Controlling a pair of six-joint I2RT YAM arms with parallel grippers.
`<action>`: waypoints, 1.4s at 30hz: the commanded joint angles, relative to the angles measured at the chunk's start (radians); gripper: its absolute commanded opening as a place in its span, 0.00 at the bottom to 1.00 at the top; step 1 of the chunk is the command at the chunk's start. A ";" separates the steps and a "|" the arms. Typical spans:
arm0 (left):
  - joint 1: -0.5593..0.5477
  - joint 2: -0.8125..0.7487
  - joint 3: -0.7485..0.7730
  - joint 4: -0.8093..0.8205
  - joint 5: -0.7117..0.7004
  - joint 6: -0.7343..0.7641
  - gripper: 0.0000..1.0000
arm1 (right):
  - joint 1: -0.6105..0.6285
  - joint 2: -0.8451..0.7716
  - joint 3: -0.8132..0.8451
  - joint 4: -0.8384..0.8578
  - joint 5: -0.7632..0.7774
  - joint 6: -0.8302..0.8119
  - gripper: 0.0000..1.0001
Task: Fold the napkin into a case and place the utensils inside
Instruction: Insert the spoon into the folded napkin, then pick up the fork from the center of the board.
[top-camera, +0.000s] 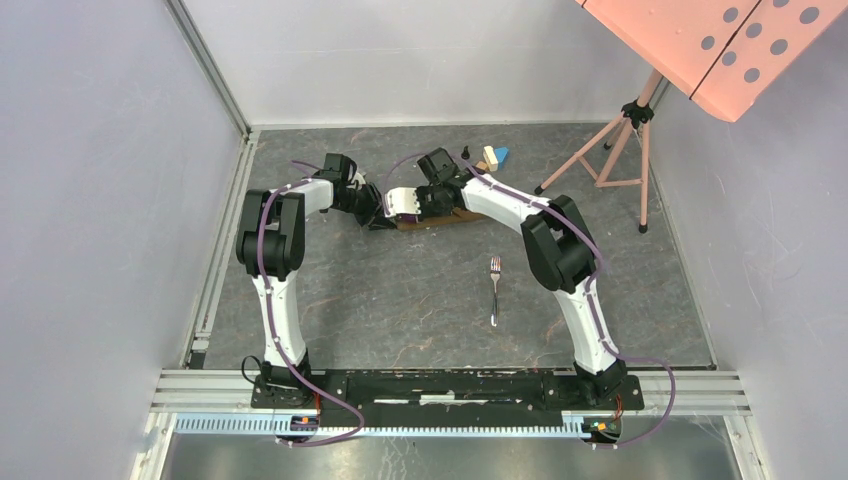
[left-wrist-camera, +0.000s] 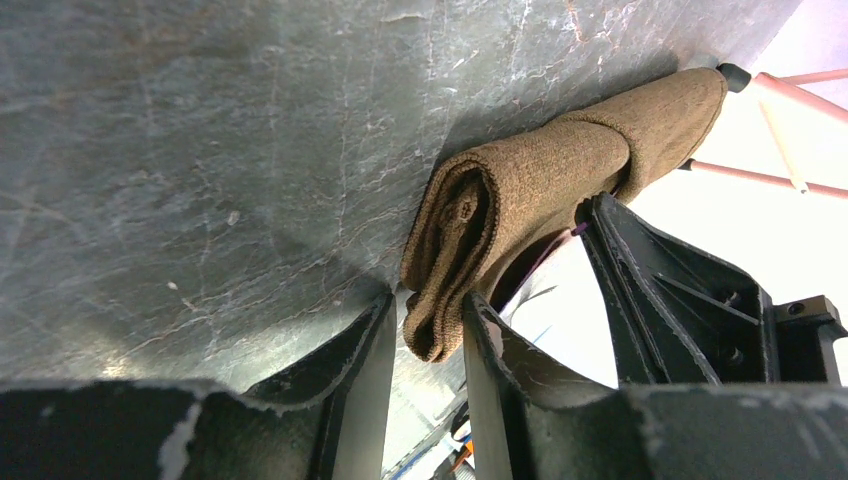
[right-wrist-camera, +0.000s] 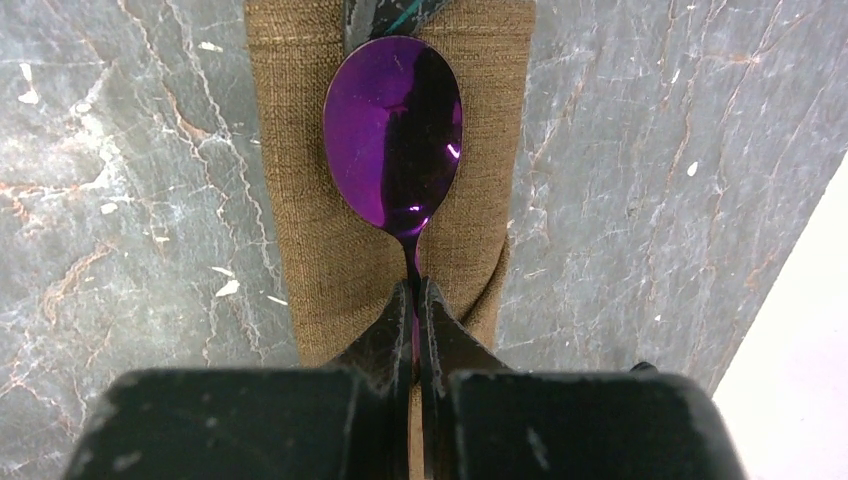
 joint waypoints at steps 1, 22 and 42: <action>-0.005 0.056 -0.004 -0.036 -0.093 0.036 0.40 | 0.003 0.018 0.054 0.032 0.015 0.049 0.00; -0.011 0.023 -0.013 -0.033 -0.094 0.044 0.46 | 0.023 -0.056 0.065 0.066 0.008 0.237 0.45; -0.002 -0.411 -0.224 0.011 -0.067 0.109 0.59 | 0.122 -1.027 -0.897 0.046 0.604 1.521 0.98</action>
